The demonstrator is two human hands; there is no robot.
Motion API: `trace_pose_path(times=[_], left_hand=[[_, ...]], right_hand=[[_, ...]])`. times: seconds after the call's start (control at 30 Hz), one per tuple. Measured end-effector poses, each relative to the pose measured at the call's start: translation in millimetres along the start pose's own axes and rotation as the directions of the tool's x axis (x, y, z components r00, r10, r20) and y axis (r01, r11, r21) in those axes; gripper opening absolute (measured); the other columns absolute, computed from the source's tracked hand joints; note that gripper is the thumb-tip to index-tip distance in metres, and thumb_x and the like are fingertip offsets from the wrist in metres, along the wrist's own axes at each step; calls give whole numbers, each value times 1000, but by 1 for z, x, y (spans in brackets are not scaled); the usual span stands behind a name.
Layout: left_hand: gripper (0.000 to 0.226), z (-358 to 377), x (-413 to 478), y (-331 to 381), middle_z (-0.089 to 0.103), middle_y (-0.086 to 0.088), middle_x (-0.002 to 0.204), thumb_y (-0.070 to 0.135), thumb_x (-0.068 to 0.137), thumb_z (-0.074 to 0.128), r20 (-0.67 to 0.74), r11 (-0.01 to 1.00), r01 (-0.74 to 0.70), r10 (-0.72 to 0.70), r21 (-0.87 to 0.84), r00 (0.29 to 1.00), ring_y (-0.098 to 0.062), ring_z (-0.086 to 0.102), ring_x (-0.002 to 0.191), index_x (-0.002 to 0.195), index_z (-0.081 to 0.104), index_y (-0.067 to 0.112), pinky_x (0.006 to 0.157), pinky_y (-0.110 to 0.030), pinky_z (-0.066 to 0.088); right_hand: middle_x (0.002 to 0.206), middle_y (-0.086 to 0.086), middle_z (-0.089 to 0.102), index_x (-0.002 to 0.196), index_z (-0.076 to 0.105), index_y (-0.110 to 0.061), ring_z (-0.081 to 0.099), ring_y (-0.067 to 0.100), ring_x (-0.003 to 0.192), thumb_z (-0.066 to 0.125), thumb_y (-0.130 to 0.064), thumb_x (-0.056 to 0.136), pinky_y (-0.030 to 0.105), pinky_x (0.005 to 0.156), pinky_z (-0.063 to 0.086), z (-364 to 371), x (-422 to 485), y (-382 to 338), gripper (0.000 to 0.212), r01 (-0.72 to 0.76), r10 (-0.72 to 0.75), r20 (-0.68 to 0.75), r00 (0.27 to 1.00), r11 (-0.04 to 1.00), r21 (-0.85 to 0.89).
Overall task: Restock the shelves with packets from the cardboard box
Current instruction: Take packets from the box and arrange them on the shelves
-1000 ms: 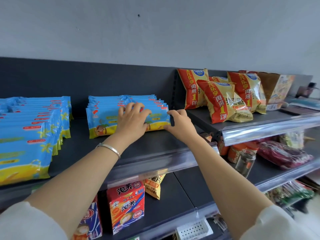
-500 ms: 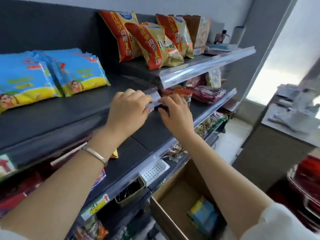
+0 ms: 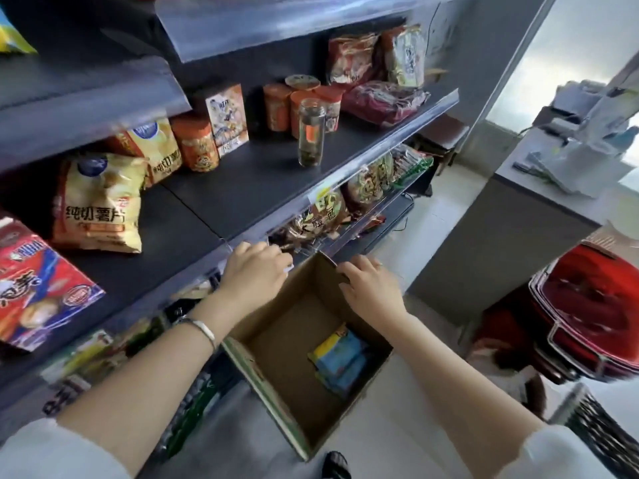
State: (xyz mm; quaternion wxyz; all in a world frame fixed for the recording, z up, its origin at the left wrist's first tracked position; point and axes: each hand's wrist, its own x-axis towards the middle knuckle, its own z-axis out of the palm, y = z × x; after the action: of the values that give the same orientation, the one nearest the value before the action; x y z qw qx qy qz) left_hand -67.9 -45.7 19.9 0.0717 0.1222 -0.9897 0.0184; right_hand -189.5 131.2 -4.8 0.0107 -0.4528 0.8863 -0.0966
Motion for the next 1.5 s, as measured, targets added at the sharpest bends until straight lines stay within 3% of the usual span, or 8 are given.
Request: trace_pose_path(times=[0.4, 0.93, 1.03, 1.13, 1.27, 1.37, 1.43, 1.5], left_hand=[[28, 110, -5, 56, 55, 6, 121, 36, 94, 47, 480, 975, 209, -151, -69, 864, -19, 44, 119, 120, 53, 30, 97, -35, 29], [35, 189, -8, 40, 52, 1, 128, 38, 95, 45, 677, 932, 309, -106, -187, 729, -23, 44, 122, 127, 49, 28, 99, -38, 33], [37, 190, -5, 37, 49, -1, 130, 37, 94, 47, 700, 858, 443, -150, -258, 698, -25, 46, 121, 129, 48, 27, 97, -37, 36], [43, 194, 1, 32, 47, -5, 132, 33, 91, 54, 718, 667, 659, -262, -349, 645, -26, 48, 120, 132, 46, 22, 96, -37, 43], [58, 197, 9, 31, 50, -12, 134, 22, 85, 66, 747, 280, 835, -374, -473, 549, -25, 49, 122, 137, 42, 10, 99, -32, 41], [64, 192, 11, 38, 52, -13, 133, 17, 85, 68, 846, -122, 867, -318, -483, 427, -25, 55, 115, 140, 36, 6, 84, -32, 47], [41, 193, 9, 41, 61, -14, 123, 15, 86, 67, 869, -202, 857, -262, -474, 419, -24, 63, 99, 122, 50, 6, 71, -31, 53], [23, 196, 4, 41, 65, -14, 115, 11, 85, 68, 840, -145, 846, -288, -512, 459, -24, 65, 94, 104, 55, 8, 73, -38, 56]], right_hand=[[127, 15, 49, 130, 49, -11, 51, 35, 117, 48, -14, 93, 38, 94, 44, 116, 7, 56, 37, 106, -66, 735, 675, 994, -9], [142, 13, 35, 140, 37, -16, 33, 31, 132, 54, -16, 90, 50, 109, 25, 214, 28, 49, 53, 444, -103, 846, 523, 880, -167], [135, 10, 49, 129, 51, -17, 48, 30, 124, 50, -17, 93, 42, 98, 40, 206, 35, 52, 36, 306, -61, 838, 543, 943, -130], [127, 11, 57, 124, 52, -12, 56, 30, 115, 58, -24, 92, 34, 85, 47, 191, 44, 52, 35, -178, 63, 773, 632, 982, 65], [112, 11, 64, 118, 56, -3, 63, 27, 100, 66, -14, 88, 34, 82, 52, 184, 44, 40, 33, -770, 259, 755, 602, 438, 464], [100, 7, 67, 107, 59, -11, 66, 19, 82, 61, -8, 90, 36, 70, 57, 180, 38, 32, 17, -873, 178, 872, 457, -99, 478], [94, 4, 68, 100, 60, -14, 65, 17, 81, 60, -8, 91, 31, 67, 55, 179, 35, 32, 11, -867, 104, 889, 445, -200, 457], [91, 2, 67, 96, 61, -17, 64, 16, 84, 60, -9, 91, 29, 71, 52, 182, 32, 35, 9, -871, 72, 876, 477, -93, 482]])
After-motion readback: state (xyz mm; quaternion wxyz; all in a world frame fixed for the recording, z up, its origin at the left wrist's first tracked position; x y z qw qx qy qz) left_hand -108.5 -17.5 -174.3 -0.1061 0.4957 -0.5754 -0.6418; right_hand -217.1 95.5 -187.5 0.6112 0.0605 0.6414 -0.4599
